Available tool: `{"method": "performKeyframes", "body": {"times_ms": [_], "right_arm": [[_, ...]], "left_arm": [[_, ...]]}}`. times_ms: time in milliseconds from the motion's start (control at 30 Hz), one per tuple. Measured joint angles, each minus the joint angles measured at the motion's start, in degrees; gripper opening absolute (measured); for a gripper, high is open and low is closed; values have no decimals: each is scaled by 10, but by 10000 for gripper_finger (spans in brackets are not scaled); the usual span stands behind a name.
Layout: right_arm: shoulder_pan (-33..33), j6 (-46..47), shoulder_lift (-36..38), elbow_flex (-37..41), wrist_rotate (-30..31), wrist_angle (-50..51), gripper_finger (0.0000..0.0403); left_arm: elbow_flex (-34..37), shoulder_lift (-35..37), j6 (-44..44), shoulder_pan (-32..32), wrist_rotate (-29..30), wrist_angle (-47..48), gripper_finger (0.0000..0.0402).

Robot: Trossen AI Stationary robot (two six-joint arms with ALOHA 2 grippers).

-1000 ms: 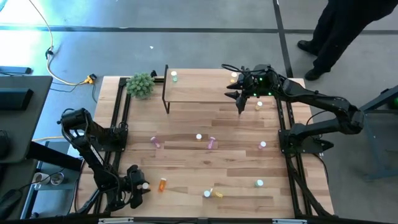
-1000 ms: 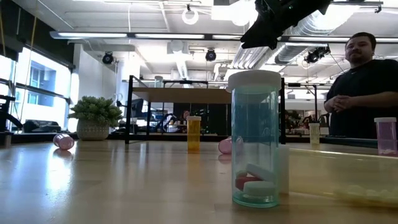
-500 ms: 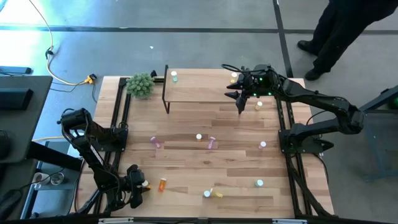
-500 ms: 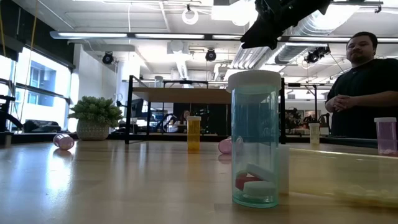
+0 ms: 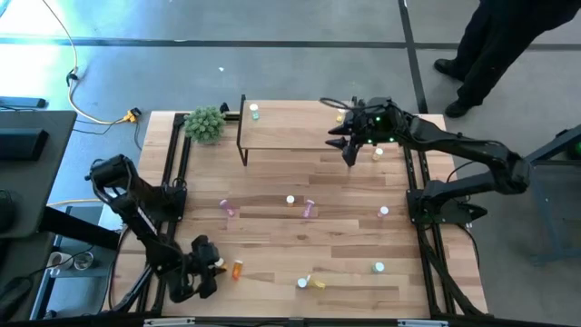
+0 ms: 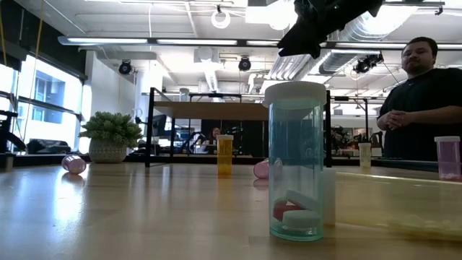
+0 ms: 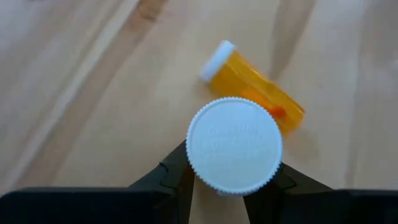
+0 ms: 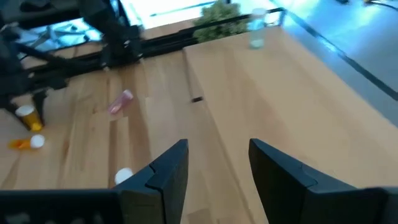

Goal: Pick and place medicine bottles onto shelf by color
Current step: Put the bottom left orange pill bottle on the shelf

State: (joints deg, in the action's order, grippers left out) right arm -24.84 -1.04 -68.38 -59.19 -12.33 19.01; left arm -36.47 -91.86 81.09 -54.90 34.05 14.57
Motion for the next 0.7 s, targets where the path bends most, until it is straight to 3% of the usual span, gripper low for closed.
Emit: {"method": "performKeyframes", "body": {"times_ms": [167, 433, 700], "right_arm": [[26, -9, -11, 0, -1, 0, 161], [62, -9, -30, 0, -1, 0, 161], [109, -29, -51, 0, 18, -10, 161]], "left_arm": [[0, 30, -63, 54, -37, 8, 97], [0, 103, -159, 120, -42, 34, 97], [0, 170, -325, 219, -53, 44, 97]]}}
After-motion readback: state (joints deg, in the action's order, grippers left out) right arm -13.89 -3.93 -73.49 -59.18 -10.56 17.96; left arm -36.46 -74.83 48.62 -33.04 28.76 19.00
